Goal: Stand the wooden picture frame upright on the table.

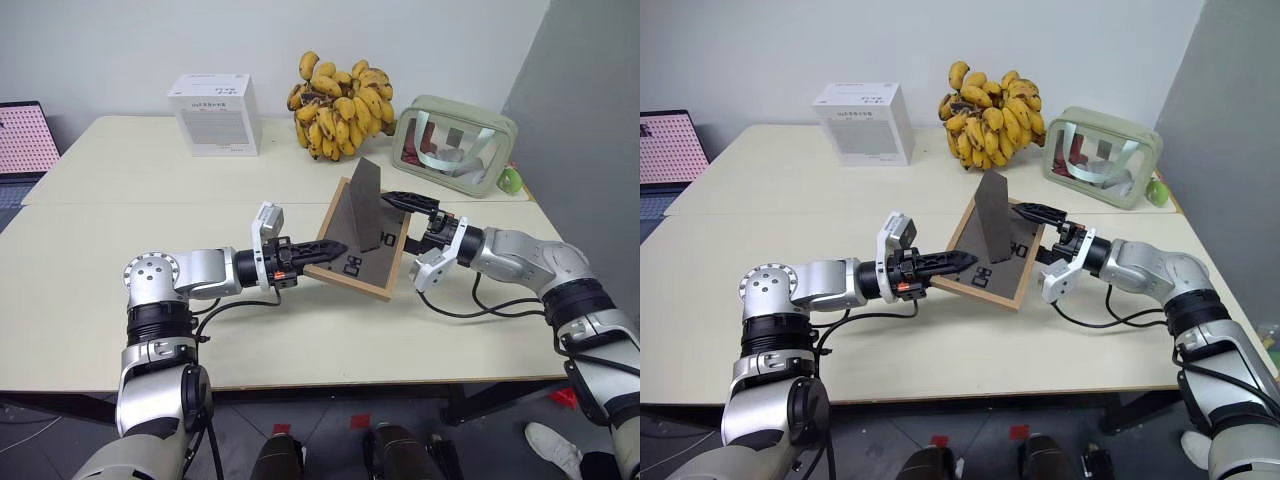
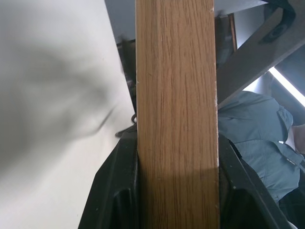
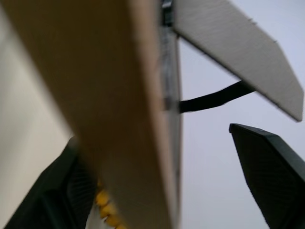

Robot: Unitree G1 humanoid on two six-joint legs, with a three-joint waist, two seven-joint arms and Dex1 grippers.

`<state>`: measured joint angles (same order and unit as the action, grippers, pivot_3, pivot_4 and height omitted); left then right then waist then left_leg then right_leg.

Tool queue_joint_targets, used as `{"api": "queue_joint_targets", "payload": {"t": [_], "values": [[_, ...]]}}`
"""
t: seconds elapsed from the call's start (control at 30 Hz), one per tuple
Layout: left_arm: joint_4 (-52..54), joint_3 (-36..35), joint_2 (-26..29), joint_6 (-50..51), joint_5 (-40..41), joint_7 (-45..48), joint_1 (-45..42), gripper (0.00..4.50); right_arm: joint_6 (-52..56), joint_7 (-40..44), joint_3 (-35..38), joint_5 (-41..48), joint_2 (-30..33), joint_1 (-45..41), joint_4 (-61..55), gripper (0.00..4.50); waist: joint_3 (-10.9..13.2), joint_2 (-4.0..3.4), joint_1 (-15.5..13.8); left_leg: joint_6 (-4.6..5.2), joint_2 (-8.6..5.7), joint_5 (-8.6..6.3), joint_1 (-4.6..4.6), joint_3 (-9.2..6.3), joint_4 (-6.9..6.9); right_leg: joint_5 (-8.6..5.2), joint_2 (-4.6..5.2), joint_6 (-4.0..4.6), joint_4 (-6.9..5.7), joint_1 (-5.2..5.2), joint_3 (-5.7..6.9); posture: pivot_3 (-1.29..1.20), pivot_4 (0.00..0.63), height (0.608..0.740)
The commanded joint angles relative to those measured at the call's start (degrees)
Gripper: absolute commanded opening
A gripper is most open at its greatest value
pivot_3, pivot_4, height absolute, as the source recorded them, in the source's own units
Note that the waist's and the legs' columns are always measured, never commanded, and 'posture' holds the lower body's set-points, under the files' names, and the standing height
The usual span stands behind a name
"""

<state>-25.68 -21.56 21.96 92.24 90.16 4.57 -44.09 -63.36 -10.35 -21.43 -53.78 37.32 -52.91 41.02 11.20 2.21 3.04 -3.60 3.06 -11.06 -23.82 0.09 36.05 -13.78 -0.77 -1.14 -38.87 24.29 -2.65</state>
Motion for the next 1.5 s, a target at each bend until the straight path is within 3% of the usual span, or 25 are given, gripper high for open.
{"api": "queue_joint_targets", "payload": {"t": [0.03, 0.3, 0.33, 0.4, 0.6, 0.67, 0.73, 0.77, 0.87, 0.97, 1.13, 1.3, 1.5], "values": [[0.99, 0.93, 0.41, -1.44, 7.39, -4.09, 0.17, 1.29, -1.15, -4.29, -1.13, -1.65, 1.15, -2.09, 0.4, 3.18, 0.0, 0.0, -0.08, 0.01, -0.06, 0.0, 0.0, -0.02, 0.0, 0.01, 0.04, -0.01, 0.0, 0.0, 0.0, 0.0, 0.15, 0.74], [6.18, 5.97, 2.42, -5.75, 13.88, -7.8, 3.69, 1.29, 0.22, -9.34, -3.86, -5.25, 2.46, -3.61, 1.49, 1.36, 0.01, 0.01, -0.27, 0.02, -0.32, 0.01, 0.01, -0.08, -0.01, 0.02, 0.23, -0.04, -0.01, -0.01, -0.04, 0.0, 0.15, 0.74], [7.4, 6.35, 2.75, -6.48, 14.0, -7.62, 4.28, 1.29, 0.05, -9.67, -3.92, -5.13, 2.68, -3.84, 1.56, 1.32, 0.01, 0.02, -0.34, 0.02, -0.32, 0.01, 0.01, -0.13, -0.01, 0.02, 0.24, -0.04, -0.01, -0.03, -0.01, 0.0, 0.15, 0.74], [9.77, 6.76, 3.84, -7.22, 14.41, -5.67, 5.41, 1.99, -0.26, -9.92, -4.08, -4.66, 3.07, -4.24, 1.95, 1.31, 0.01, 0.02, -0.35, 0.02, -0.32, 0.01, 0.0, -0.16, -0.02, 0.01, 0.23, -0.03, -0.01, -0.04, 0.01, 0.0, 0.15, 0.74], [10.43, 5.74, 7.69, -11.7, 14.39, -3.37, 7.35, 3.13, -2.86, -5.69, -3.69, 0.62, 3.96, -3.78, 4.62, 1.29, 0.03, 0.06, -0.35, 0.05, -0.36, 0.03, 0.03, -0.16, 0.0, 0.01, 0.26, -0.04, 0.0, -0.1, 0.01, 0.0, 0.15, 0.74], [9.69, 3.14, 10.51, -14.51, 12.27, -2.71, 6.72, 3.51, -5.14, 1.03, -3.37, 8.14, 3.21, -3.77, 8.61, 1.29, 0.05, 0.09, -0.27, 0.09, -0.36, 0.05, 0.02, -0.15, 0.01, 0.01, 0.27, -0.04, 0.0, -0.1, 0.02, 0.0, 0.15, 0.74], [12.55, 1.41, 14.37, -16.78, 7.79, 0.25, 6.35, 3.94, -4.39, 15.08, -2.89, 22.47, 0.09, -3.37, 13.62, 1.29, 0.09, 0.15, 0.05, 0.1, -0.35, 0.06, 0.05, -0.16, 0.0, 0.01, 0.26, -0.04, 0.0, -0.12, 0.02, 0.0, 0.15, 0.74], [13.9, 0.89, 15.53, -17.6, 6.56, 1.13, 6.36, 4.05, -2.07, 23.06, -2.3, 30.44, -1.72, -2.57, 14.3, 1.29, 0.13, 0.24, 0.43, 0.11, -0.35, 0.06, 0.08, -0.16, 0.0, 0.01, 0.25, -0.04, 0.0, -0.15, 0.03, 0.0, 0.15, 0.74], [25.62, 3.28, 20.92, -20.44, -3.52, 9.65, 9.64, 4.5, 18.45, 49.16, 3.75, 53.67, -9.51, -0.55, 10.49, 1.29, 0.18, 0.33, 0.94, 0.12, -0.28, 0.07, 0.17, -0.22, -0.02, 0.02, 0.2, -0.04, 0.0, -0.25, 0.06, 0.0, 0.15, 0.74], [35.91, 6.33, 24.09, -27.24, -14.01, 17.96, 13.98, 4.5, 38.8, 61.66, 9.32, 65.87, -15.97, -1.91, 7.23, 1.29, 0.25, 0.21, 1.01, 0.11, -0.26, 0.07, 0.18, -0.18, -0.05, 0.03, 0.25, -0.03, -0.06, -0.25, 0.09, 0.0, 0.15, 0.74], [47.61, 12.58, 26.27, -41.61, -31.97, 27.46, 20.52, 4.5, 62.51, 64.45, 17.51, 73.03, -24.63, -10.73, 17.22, 1.29, 0.3, 0.14, 0.16, 0.11, -0.22, 0.08, 0.09, -0.2, -0.06, 0.0, 0.24, 0.02, -0.07, -0.11, 0.19, 0.0, 0.15, 0.74], [46.38, 11.61, 24.94, -47.25, -39.26, 28.47, 23.57, 4.5, 71.66, 65.13, 23.21, 74.33, -27.88, -14.13, 24.47, 1.29, 0.3, 0.14, -0.76, 0.13, -0.23, 0.06, 0.03, -0.17, -0.08, -0.22, 0.25, 0.37, 0.03, -0.1, 0.2, 0.0, 0.15, 0.74], [43.93, 10.54, 23.92, -48.3, -41.49, 30.35, 23.68, 4.5, 70.33, 65.24, 24.43, 71.69, -29.4, -12.39, 26.5, 1.29, 0.3, 0.14, -1.01, 0.17, -0.24, 0.03, -0.2, -0.07, -0.1, -0.01, 0.25, 0.01, 0.19, 0.06, 0.15, 0.0, 0.15, 0.74]]}}
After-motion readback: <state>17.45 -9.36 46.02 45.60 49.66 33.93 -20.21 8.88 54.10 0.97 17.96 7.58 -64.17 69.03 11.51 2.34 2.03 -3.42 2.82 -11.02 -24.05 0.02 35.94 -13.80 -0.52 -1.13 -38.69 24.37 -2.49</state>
